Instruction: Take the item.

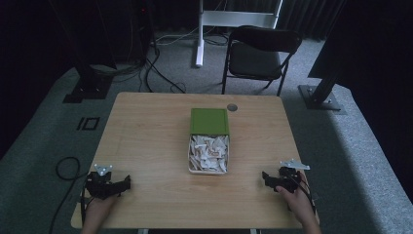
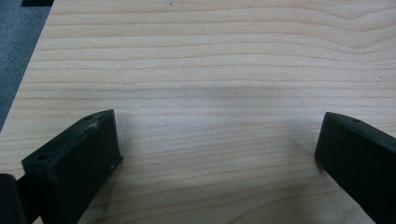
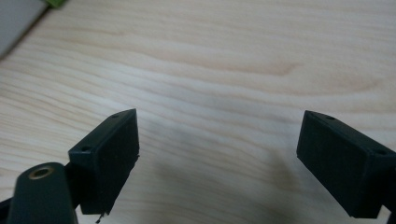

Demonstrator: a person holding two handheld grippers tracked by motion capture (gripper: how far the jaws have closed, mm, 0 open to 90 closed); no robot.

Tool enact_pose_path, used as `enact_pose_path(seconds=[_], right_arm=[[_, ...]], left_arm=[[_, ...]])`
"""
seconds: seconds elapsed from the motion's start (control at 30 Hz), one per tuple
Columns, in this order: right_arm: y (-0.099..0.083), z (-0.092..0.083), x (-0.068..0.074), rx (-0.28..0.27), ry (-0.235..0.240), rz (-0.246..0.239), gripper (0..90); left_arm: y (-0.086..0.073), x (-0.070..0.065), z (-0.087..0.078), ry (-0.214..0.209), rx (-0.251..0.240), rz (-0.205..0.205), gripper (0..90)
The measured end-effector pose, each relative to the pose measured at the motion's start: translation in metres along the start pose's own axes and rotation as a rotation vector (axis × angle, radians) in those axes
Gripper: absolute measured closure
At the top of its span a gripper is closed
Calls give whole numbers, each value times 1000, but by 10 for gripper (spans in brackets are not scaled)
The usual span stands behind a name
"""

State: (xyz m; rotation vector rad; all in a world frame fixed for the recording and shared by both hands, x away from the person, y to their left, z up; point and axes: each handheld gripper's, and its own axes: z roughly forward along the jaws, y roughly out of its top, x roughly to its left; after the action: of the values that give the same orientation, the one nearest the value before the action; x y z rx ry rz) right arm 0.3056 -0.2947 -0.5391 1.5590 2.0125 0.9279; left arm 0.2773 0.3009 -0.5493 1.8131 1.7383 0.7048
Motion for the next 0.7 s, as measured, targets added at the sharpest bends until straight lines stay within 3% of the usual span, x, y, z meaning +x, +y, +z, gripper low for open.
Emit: enact_pose_path(seconds=[0.27,0.4,0.7], right_arm=[[24,-8,14,-48,40,-6,127],[35,-9,24,-53,50,-43,127],[63,-19,42,-121,77,-61,130]], left_arm=[[0,0,0,0,-1,-1,7],[0,0,0,0,-1,-1,7],[0,0,0,0,0,-1,7]])
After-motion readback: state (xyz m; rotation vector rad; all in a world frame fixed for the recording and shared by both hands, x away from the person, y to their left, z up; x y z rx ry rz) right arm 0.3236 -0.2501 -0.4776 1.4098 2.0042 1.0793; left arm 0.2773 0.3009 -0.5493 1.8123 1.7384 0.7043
